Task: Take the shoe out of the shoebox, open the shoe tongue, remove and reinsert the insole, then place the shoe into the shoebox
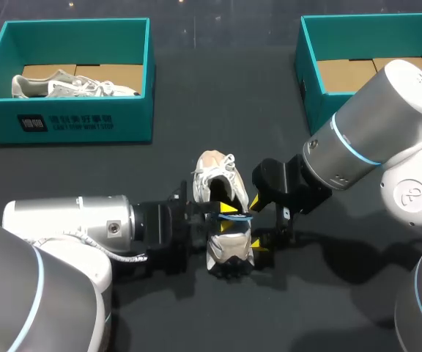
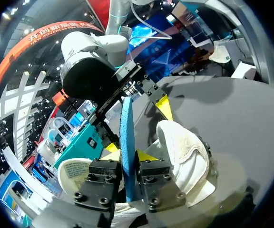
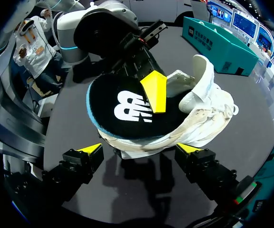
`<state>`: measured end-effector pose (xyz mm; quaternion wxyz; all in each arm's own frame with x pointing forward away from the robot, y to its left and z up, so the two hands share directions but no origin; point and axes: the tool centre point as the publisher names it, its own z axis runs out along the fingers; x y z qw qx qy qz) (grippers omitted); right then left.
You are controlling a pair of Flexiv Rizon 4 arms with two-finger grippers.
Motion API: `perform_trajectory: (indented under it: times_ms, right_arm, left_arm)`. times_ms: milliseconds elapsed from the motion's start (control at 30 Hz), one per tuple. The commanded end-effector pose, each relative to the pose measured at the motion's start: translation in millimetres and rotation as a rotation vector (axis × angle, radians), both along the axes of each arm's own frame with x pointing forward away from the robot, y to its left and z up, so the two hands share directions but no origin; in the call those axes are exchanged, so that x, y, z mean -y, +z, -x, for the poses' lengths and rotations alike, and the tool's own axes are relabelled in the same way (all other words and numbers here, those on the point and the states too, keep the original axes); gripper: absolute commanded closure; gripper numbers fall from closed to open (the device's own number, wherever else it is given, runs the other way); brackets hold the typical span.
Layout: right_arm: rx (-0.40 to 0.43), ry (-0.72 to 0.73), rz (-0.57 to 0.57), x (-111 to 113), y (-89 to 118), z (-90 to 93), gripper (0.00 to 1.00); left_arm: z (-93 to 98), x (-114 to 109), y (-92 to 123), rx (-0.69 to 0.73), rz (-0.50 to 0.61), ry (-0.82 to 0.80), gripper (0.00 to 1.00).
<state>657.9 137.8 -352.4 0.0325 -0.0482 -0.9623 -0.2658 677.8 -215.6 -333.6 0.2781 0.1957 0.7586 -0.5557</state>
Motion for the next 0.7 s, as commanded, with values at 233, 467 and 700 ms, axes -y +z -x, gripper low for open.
perform_trajectory:
  times_ms: [233,467,700]
  right_arm:
    - [0.002,-0.001,0.0,-0.3,-0.6,1.1,0.0]
    - [0.002,-0.001,0.0,-0.3,-0.6,1.1,0.0]
    - [0.002,-0.001,0.0,-0.3,-0.6,1.1,0.0]
  left_arm:
    - [20.8,-5.0,19.6,0.005,0.011,-0.029,0.74]
    - [25.2,0.5,20.4,0.016,0.008,-0.04,1.0]
    - [18.1,6.1,6.2,0.069,-0.029,-0.027,1.0]
